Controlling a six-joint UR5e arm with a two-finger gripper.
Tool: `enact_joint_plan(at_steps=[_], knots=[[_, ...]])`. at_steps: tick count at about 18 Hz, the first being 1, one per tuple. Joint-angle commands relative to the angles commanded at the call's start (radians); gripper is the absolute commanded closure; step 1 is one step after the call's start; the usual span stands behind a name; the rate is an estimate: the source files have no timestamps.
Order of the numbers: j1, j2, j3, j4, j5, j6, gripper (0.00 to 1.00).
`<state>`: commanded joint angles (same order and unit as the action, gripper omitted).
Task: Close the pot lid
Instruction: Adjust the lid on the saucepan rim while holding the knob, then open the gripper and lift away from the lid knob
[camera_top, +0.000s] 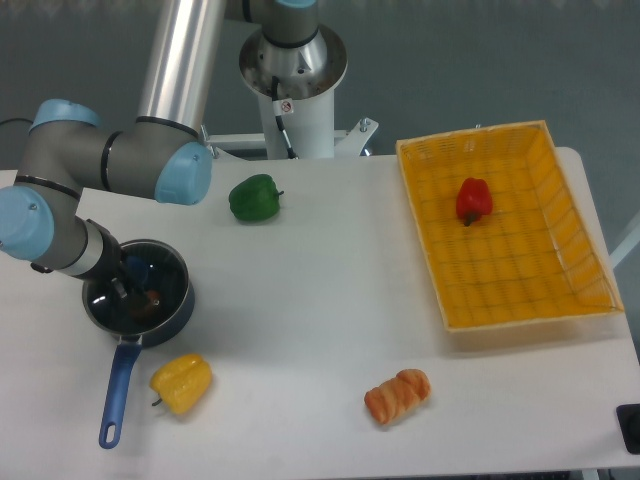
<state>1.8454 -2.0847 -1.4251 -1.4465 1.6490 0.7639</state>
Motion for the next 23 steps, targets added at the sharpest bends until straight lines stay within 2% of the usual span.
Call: enact_joint_plan(at_steps=[4, 9, 13, 16, 18, 21, 23], knots=[[0.0, 0.014, -0.003, 0.0, 0.0, 0.003, 0.06], [0.002, 0.07, -0.032, 0.0, 0.006, 0.008, 0.02], [0.04, 0.126, -0.063, -0.002, 0.081, 0.006, 0.01], [0.124, 0.184, -0.075, 0.014, 0.078, 0.012, 0.0], [0.193, 0.202, -0.077, 0.043, 0.08, 0.047, 0.0], [0.316, 0.236, -0.08, 0.084, 0.075, 0.202, 0.0], [0.392, 0.239, -0.08, 0.115, 0.072, 0.293, 0.0]])
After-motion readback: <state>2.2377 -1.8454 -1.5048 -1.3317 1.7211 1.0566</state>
